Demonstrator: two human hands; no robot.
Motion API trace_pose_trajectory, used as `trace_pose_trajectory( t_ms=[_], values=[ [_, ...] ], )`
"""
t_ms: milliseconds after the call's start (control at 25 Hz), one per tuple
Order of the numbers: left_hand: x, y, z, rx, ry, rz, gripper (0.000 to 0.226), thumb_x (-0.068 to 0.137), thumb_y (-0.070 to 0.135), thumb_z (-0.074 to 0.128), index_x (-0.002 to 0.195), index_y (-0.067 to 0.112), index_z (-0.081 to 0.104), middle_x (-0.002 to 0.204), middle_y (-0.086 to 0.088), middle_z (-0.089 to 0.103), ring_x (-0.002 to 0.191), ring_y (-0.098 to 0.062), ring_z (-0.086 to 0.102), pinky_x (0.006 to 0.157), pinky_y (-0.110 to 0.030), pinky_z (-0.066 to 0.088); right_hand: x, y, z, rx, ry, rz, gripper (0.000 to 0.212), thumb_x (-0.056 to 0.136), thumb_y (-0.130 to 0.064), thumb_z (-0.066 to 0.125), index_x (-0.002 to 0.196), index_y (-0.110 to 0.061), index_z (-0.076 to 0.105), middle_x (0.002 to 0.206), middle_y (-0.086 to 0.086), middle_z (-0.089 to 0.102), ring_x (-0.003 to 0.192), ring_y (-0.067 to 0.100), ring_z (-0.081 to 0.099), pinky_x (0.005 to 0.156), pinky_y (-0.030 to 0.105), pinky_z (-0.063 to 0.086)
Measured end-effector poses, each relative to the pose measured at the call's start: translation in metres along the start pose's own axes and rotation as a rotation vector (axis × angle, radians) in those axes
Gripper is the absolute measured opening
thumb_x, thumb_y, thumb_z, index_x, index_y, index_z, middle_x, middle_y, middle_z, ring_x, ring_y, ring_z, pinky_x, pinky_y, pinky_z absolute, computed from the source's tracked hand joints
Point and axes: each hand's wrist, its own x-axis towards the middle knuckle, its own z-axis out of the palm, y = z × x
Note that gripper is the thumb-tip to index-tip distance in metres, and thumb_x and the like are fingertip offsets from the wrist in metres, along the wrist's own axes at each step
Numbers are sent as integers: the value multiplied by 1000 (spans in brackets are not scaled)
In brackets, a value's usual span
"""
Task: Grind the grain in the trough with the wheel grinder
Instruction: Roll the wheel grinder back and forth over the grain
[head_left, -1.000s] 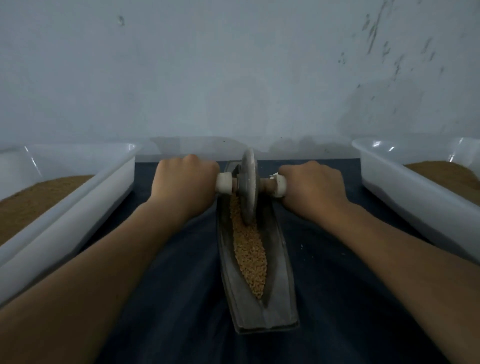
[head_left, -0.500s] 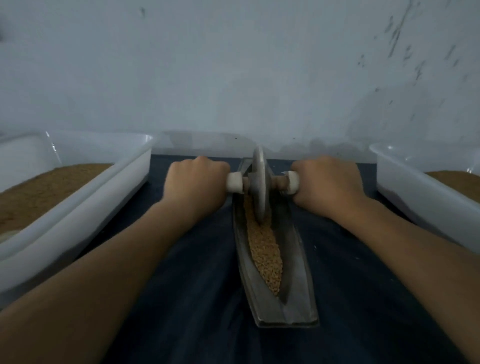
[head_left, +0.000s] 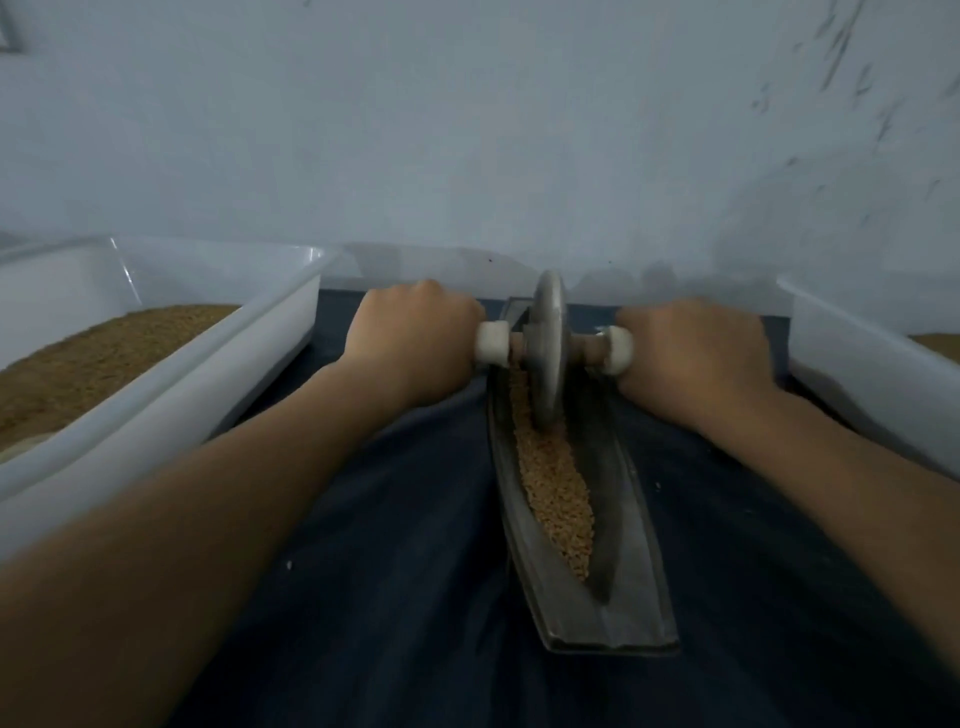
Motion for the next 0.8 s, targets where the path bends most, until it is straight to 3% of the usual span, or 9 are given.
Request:
trace_pose_trajectory(
  t_ms=[80, 160, 280, 360, 440, 520, 600, 720, 800],
  values=[
    [7, 2, -2, -34, -59, -41, 14, 89, 39, 57, 96, 28, 62, 77, 3, 46, 68, -21, 46, 60, -34, 37, 18, -1, -3, 36, -95, 24, 23, 83, -52, 64, 81, -29, 61, 70, -7, 50, 65, 19, 48, 53, 27, 34],
    [-12, 1, -7, -35, -53, -16, 12, 87, 40, 59, 92, 30, 59, 72, 6, 42, 61, -18, 41, 57, -32, 34, 4, 5, -10, 20, -104, -32, 17, 82, -46, 63, 77, -30, 59, 68, -9, 54, 61, 16, 51, 51, 26, 36],
    [-58, -3, -12, 11, 101, 122, 18, 72, 40, 64, 71, 34, 48, 57, 12, 27, 44, -8, 17, 45, -22, 16, -50, 11, -20, -21, 128, -168, 25, 59, -40, 66, 64, -33, 42, 48, -16, 29, 40, 3, 28, 44, 16, 15],
    [-58, -9, -16, 43, 155, 141, 25, 61, 38, 67, 62, 33, 42, 52, 13, 20, 42, -6, 7, 46, -16, 9, -58, 15, -21, 9, 146, -186, 31, 51, -41, 64, 63, -32, 37, 48, -18, 19, 39, 0, 20, 47, 13, 11],
    [-45, -5, -7, 42, 75, 85, 16, 70, 37, 65, 68, 32, 50, 56, 11, 32, 43, -10, 20, 45, -21, 17, -43, 11, -13, -50, 99, -144, 27, 60, -42, 66, 62, -33, 41, 48, -15, 30, 39, 5, 29, 45, 15, 17],
    [-14, 0, 4, 8, -24, -21, 6, 84, 36, 58, 85, 31, 60, 70, 6, 48, 55, -17, 43, 51, -29, 31, -7, 3, -4, -40, 36, -68, 21, 76, -44, 65, 68, -31, 51, 59, -11, 48, 51, 14, 45, 47, 22, 30],
    [9, 3, 3, 17, -51, -41, 12, 90, 34, 55, 95, 27, 63, 79, 1, 54, 69, -23, 54, 58, -32, 38, 18, -2, 0, 13, -40, -7, 21, 86, -49, 63, 80, -28, 60, 73, -5, 56, 65, 21, 51, 56, 27, 37],
    [-1, 7, -10, 99, 23, 35, 12, 89, 35, 59, 95, 26, 60, 78, -1, 56, 70, -26, 58, 56, -32, 34, 3, 5, 2, 85, -81, 10, 19, 86, -48, 61, 81, -30, 57, 76, -6, 60, 65, 19, 52, 56, 30, 41],
    [-28, 2, -12, 104, 106, 125, 16, 82, 39, 64, 84, 30, 51, 63, 6, 38, 51, -18, 40, 48, -28, 24, -34, 10, -2, 80, 80, -89, 21, 73, -41, 69, 71, -30, 51, 57, -14, 39, 47, 5, 34, 43, 21, 26]
  ],
)
